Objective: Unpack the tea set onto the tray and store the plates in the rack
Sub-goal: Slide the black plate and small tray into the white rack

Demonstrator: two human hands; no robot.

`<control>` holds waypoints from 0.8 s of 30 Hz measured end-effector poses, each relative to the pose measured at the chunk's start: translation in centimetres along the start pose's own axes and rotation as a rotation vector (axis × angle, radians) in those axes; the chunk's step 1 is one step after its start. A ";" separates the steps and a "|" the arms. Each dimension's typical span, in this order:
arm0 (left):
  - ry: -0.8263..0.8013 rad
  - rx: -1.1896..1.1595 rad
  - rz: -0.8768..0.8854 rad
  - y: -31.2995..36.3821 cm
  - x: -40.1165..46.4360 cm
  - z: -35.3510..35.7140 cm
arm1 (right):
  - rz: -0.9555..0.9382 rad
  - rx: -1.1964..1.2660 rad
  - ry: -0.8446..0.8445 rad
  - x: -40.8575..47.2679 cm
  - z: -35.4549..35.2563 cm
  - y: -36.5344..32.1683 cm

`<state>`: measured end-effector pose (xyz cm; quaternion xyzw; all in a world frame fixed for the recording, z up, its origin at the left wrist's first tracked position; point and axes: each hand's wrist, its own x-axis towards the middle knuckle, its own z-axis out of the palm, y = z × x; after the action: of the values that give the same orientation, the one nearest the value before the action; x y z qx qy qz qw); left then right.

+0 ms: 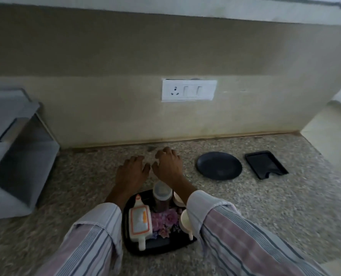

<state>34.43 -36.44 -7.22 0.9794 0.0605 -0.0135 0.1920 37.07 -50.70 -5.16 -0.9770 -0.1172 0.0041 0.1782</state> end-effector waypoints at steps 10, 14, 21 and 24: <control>-0.085 0.068 0.041 9.6 2.2 5.0 | 0.163 -0.042 -0.058 -1.0 -3.1 14.5; -0.097 0.100 0.072 12.4 2.9 7.0 | 0.188 -0.033 -0.103 -0.9 -3.7 18.7; -0.181 0.090 0.051 15.8 5.2 10.7 | 0.237 -0.024 -0.177 -0.4 -3.4 24.9; -0.162 0.062 0.018 16.3 6.6 12.8 | 0.320 0.012 -0.120 -0.4 -2.7 27.3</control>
<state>42.91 -55.56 -13.28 0.9811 0.0354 -0.0927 0.1660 43.05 -76.50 -12.22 -0.9801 0.0296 0.0913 0.1740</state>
